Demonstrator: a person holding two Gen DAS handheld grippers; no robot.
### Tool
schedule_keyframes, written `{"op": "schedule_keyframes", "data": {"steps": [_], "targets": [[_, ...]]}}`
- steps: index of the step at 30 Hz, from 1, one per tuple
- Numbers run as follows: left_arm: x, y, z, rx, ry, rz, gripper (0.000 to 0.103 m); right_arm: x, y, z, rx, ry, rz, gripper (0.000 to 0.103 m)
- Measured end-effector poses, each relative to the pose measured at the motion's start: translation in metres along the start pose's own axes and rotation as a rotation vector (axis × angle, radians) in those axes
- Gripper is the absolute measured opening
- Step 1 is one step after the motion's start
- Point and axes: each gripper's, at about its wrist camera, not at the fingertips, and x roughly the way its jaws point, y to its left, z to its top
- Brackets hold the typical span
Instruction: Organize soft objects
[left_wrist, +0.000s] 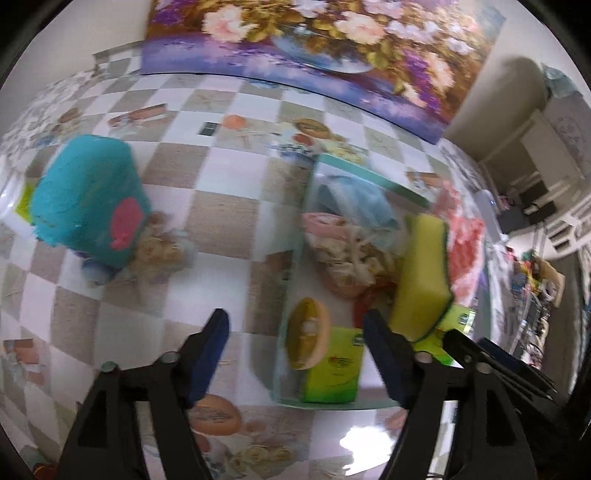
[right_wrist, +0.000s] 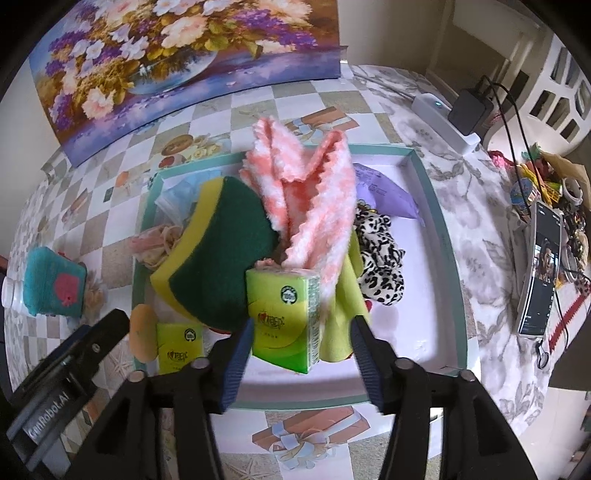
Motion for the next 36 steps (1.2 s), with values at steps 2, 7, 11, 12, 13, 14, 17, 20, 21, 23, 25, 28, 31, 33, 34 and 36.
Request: {"op": "schedule_keyframes", "data": {"steps": [2,7,11,12,13,14,17,20,21,23,25,28,31,33,34,36], "targets": [[0.0,0.006,0.002,-0.015,0.003,0.038,0.08,0.002,0.003,0.0,-0.012,0.006,0.002,0.069],[0.0,0.023,0.002,-0.058,0.007,0.104,0.082,0.003,0.008,-0.003,-0.031,0.013,-0.007,0.074],[-0.005,0.027,0.001,-0.052,-0.013,0.129,0.087,0.002,0.01,-0.009,-0.046,0.006,0.0,0.076],[-0.006,0.027,0.002,-0.046,-0.019,0.137,0.094,0.001,0.01,-0.01,-0.047,0.006,0.001,0.077],[-0.008,0.028,0.001,-0.04,-0.028,0.148,0.096,0.001,0.01,-0.013,-0.048,0.004,0.003,0.078],[-0.009,0.029,0.001,-0.038,-0.034,0.154,0.096,0.001,0.01,-0.015,-0.048,0.002,0.005,0.079],[-0.013,0.034,-0.001,-0.024,-0.05,0.19,0.098,0.001,0.009,-0.022,-0.041,-0.005,0.012,0.092],[-0.015,0.039,-0.002,0.002,-0.057,0.249,0.101,0.0,0.01,-0.029,-0.043,-0.013,0.014,0.103],[-0.017,0.041,-0.003,0.011,-0.057,0.263,0.102,-0.001,0.011,-0.031,-0.047,-0.017,0.008,0.103],[-0.021,0.045,-0.005,0.014,-0.064,0.265,0.102,-0.001,0.012,-0.034,-0.051,-0.023,0.005,0.103],[-0.025,0.048,-0.006,0.013,-0.071,0.257,0.102,-0.002,0.012,-0.037,-0.051,-0.025,0.016,0.103],[-0.028,0.051,-0.009,0.028,-0.057,0.279,0.102,-0.004,0.014,-0.039,-0.054,-0.027,0.022,0.103],[-0.028,0.054,-0.014,0.048,-0.034,0.309,0.102,-0.006,0.015,-0.042,-0.058,-0.032,0.016,0.103],[-0.027,0.058,-0.015,0.038,-0.014,0.317,0.102,-0.007,0.016,-0.044,-0.056,-0.034,0.021,0.103],[-0.029,0.061,-0.017,0.03,-0.013,0.308,0.102,-0.008,0.017,-0.044,-0.056,-0.035,0.023,0.103],[-0.032,0.066,-0.019,0.008,-0.015,0.294,0.102,-0.009,0.018,-0.046,-0.057,-0.039,0.021,0.103]]}}
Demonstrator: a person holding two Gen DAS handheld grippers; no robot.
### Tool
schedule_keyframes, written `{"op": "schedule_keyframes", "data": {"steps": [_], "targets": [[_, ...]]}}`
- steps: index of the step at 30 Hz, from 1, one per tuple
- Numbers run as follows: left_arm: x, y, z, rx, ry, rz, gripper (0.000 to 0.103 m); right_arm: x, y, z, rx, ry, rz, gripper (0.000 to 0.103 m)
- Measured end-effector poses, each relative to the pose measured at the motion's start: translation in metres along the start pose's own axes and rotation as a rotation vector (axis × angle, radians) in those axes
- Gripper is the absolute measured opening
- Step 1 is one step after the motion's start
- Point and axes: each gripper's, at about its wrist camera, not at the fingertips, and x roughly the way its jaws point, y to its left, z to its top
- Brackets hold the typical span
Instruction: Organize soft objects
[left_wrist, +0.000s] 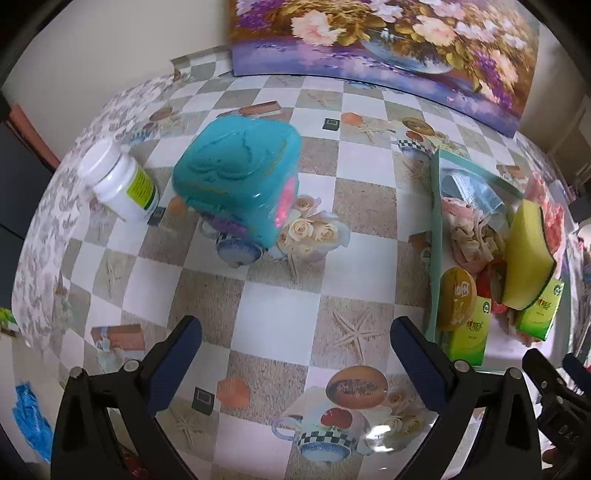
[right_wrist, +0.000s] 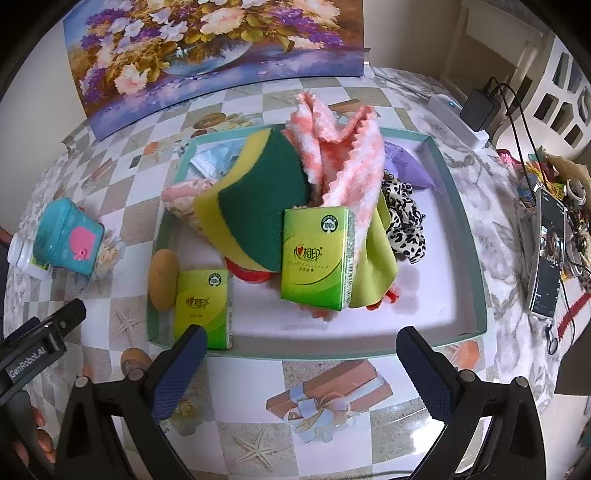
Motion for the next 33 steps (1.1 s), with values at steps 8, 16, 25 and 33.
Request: {"op": "schedule_keyframes", "data": {"steps": [8,16,25,33], "targets": [[-0.012,0.023,-0.006,-0.064,-0.033,-0.006,0.102,-0.001,0.013,-0.01,-0.046,0.002,-0.009,0.103],[-0.017,0.03,-0.014,-0.033,-0.038,0.046,0.102,-0.011,0.018,-0.014,-0.065,-0.041,-0.033,0.103],[-0.026,0.033,-0.019,-0.023,-0.051,0.023,0.102,-0.02,0.019,-0.015,-0.056,-0.073,-0.04,0.103],[-0.029,0.025,-0.019,0.021,-0.072,0.042,0.102,-0.02,0.018,-0.013,-0.053,-0.075,-0.024,0.103]]}}
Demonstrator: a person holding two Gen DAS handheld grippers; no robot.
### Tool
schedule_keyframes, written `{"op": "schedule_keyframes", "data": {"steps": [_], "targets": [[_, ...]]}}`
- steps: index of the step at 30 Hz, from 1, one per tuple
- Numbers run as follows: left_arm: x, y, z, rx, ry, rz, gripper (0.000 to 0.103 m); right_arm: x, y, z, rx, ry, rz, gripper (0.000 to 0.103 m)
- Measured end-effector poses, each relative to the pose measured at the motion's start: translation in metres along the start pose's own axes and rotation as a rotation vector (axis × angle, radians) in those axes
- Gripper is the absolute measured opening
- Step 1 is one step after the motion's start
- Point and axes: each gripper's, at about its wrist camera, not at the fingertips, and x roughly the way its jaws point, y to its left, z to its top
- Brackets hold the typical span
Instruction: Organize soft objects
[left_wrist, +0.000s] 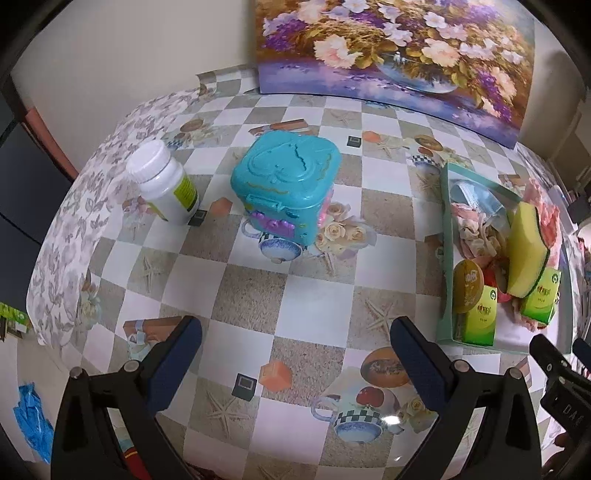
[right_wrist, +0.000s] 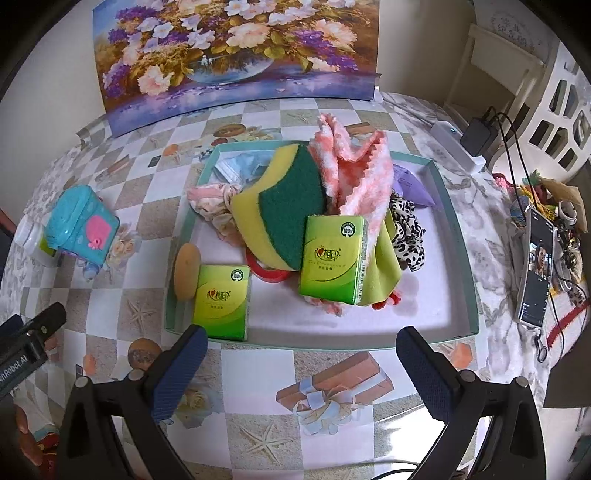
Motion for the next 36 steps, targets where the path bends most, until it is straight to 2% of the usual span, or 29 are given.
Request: {"op": "schedule_keyframes", "data": {"steps": [10,36], "targets": [[-0.0005,-0.0097,0.0003,0.043,-0.002,0.013,0.102,-0.0021,0.0042,0.0033,-0.024,-0.02,0.013,0.103],[0.0022,-0.0076,0.0003,0.033,0.011,0.019,0.102,0.0008,0.0067,0.0042,-0.046,-0.015,0.015,0.103]]}}
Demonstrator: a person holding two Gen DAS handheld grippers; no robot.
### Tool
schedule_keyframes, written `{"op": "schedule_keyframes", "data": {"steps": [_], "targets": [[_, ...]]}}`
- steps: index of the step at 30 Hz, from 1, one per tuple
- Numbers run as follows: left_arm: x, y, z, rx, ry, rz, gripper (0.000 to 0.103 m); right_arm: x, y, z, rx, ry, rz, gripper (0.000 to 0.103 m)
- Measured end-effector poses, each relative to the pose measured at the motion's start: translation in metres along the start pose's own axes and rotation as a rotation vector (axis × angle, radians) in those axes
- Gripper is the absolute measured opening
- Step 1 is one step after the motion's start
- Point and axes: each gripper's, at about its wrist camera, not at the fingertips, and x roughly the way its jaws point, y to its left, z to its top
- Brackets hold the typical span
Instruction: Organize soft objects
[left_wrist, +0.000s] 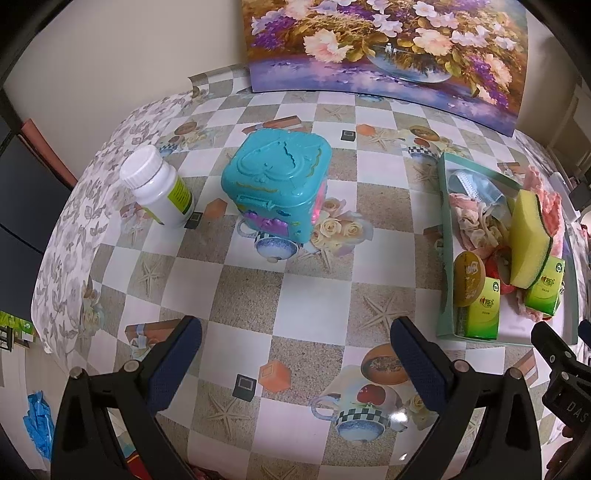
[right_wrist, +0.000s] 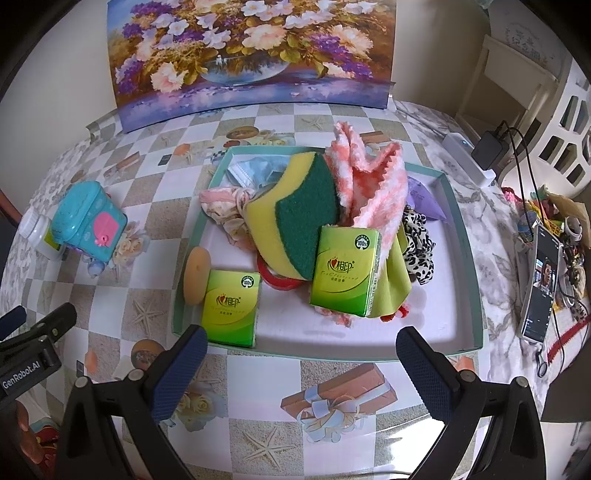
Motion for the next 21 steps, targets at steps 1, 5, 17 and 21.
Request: {"op": "schedule_keyframes", "data": {"steps": [1,5,17,21], "targets": [[0.0002,0.0001,-0.0001,-0.001,0.0,0.001,0.102,0.0,0.0001,0.0001,0.0,0.0,0.0,0.103],[0.0013,0.001,-0.0004,-0.005,0.004,0.001,0.102,0.0007,-0.0002,-0.0004,-0.003,0.0,-0.001,0.103],[0.0018,0.0028,0.0,-0.014,0.006,0.002,0.102,0.0007,0.0002,-0.0003,-0.005,0.0,-0.001,0.103],[0.0026,0.0038,0.0001,-0.02,0.01,0.005,0.102,0.0007,0.0006,-0.0001,-0.006,0.0,-0.002,0.103]]}}
